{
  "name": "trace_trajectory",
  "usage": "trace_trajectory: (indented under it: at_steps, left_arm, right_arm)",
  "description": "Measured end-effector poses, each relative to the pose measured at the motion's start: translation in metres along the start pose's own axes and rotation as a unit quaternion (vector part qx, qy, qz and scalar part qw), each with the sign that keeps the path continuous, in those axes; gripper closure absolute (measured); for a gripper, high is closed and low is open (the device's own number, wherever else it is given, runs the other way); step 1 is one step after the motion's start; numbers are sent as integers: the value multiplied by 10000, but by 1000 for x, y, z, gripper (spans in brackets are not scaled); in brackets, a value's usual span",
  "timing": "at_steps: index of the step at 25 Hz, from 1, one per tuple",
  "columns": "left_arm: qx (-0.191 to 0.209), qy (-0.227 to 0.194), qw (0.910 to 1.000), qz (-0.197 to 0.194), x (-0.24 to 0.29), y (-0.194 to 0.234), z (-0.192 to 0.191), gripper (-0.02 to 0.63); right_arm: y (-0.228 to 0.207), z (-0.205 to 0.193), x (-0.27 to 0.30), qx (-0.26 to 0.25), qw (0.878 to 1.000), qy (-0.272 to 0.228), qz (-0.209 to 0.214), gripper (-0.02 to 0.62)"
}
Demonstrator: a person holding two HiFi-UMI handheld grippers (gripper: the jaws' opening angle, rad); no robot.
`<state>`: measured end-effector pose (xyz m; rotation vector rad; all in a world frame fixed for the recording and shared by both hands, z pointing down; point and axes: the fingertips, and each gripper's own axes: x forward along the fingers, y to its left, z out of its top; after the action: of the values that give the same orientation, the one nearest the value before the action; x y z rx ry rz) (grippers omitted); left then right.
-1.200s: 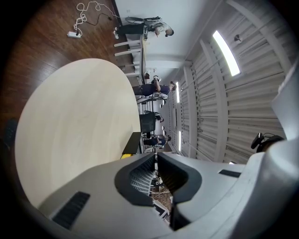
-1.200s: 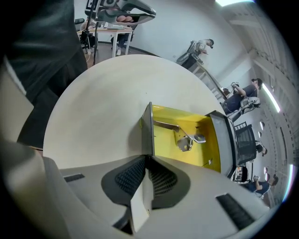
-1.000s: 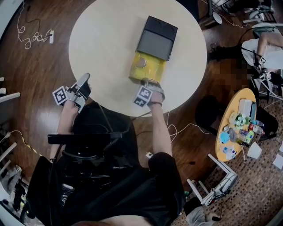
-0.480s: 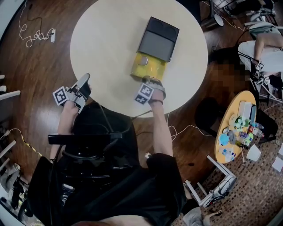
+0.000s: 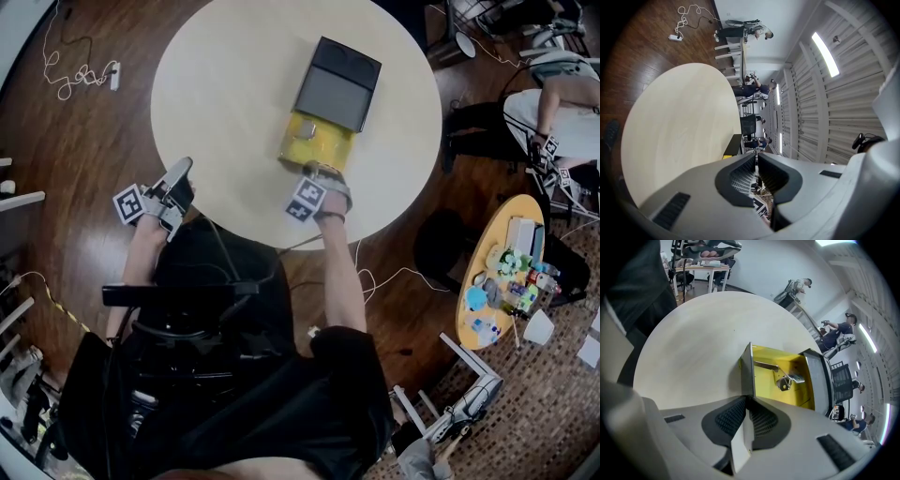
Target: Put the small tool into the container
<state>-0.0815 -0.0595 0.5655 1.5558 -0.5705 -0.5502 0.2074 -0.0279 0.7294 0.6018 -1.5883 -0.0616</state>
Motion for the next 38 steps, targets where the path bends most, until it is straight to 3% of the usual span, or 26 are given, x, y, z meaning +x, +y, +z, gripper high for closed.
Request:
trace_trajectory:
  at_steps: [30,38]
  left_arm:
    - [-2,-53,10000,42,-10,-2,-3,586]
    - [39,-72,10000,40,-10,-1,-5,586]
  right_arm:
    - [-20,1,4,130,9997,89,-172,557]
    - [-43,-1,14,114,9994,149,-276,557]
